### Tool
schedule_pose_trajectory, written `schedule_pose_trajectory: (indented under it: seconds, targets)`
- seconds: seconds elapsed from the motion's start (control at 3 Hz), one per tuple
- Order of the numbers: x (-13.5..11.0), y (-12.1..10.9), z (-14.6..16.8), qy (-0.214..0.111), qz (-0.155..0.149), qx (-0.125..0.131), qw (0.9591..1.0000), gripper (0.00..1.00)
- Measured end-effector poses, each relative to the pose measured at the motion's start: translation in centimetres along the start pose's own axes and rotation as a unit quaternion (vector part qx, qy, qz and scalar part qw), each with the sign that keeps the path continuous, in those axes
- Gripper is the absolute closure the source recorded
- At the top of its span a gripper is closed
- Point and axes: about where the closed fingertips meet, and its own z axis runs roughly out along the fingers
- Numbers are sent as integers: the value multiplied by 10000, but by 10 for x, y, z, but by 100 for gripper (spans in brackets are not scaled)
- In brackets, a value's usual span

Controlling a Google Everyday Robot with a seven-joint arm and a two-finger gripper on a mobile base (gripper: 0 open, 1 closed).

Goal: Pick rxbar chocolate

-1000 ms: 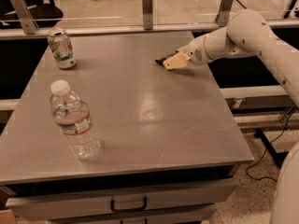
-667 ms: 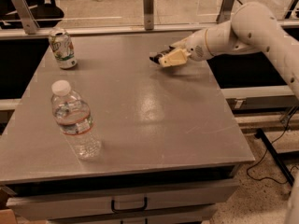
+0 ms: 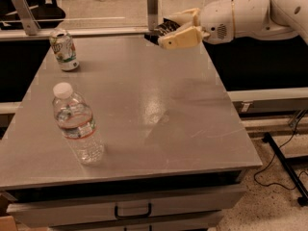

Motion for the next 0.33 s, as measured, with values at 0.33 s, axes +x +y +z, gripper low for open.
schedule_pose_trajectory:
  seconds: [0.33]
  targets:
    - [-3, 4, 2, -41, -2, -72, 10000, 100]
